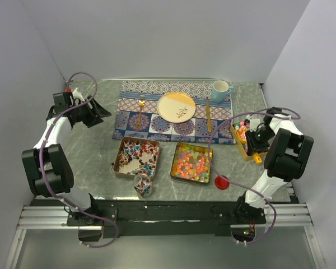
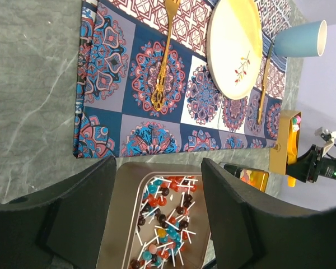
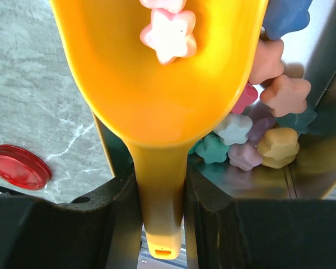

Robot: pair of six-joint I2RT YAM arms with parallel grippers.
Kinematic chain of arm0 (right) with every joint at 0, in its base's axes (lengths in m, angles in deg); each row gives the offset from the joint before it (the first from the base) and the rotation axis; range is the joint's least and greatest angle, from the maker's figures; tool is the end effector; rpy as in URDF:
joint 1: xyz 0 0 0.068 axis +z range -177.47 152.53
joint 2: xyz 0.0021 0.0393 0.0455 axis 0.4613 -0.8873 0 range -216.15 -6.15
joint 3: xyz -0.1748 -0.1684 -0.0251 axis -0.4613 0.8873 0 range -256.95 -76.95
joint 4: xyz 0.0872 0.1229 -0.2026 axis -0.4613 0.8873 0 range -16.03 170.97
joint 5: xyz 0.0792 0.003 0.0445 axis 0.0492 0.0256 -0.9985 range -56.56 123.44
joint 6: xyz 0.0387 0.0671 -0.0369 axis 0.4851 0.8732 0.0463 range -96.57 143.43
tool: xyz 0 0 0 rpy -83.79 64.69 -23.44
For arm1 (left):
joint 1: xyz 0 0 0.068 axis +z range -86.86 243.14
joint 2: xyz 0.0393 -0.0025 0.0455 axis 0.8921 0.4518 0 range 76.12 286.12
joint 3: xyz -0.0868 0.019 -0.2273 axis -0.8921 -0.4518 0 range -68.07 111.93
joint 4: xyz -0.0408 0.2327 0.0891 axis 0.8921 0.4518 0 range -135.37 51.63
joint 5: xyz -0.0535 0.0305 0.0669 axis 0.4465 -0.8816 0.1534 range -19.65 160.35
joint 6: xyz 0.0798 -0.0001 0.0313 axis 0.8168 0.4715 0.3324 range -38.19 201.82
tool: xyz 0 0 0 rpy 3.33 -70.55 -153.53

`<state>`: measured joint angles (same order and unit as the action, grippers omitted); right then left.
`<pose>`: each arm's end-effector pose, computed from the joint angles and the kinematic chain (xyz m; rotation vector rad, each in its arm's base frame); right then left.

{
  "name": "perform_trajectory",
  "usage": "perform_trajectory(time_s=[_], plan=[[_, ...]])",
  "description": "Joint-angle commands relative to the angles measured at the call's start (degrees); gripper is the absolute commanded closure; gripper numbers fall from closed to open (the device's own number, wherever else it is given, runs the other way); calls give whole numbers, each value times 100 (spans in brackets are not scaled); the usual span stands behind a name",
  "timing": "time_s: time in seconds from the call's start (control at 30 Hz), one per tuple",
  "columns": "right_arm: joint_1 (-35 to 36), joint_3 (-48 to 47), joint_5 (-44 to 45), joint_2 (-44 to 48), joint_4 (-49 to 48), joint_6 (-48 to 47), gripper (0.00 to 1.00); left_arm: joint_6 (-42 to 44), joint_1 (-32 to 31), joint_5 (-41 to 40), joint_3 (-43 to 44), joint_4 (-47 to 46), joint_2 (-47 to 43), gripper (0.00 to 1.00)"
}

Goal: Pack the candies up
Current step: Scoop the fake candies from the storage box.

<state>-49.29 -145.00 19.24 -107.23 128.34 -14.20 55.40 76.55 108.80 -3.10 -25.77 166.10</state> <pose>0.2870 -0.0949 0.1180 -0.4161 2.9365 0.2871 0.3547 0.0362 0.2090 -0.4639 2.2580 -0.8986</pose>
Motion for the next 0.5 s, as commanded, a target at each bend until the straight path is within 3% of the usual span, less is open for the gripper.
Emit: perform_trajectory(time_s=[0.0,0.3,0.47], plan=[[-260,20,-241,115,-49,-140,100,-39,-31,197,271,-140,38,32],[-621,160,-768,703,-286,-438,100,5,-40,241,323,-184,-85,32],[-630,-23,-1313,1467,-375,-465,100,-4,-40,382,394,-184,-269,31]])
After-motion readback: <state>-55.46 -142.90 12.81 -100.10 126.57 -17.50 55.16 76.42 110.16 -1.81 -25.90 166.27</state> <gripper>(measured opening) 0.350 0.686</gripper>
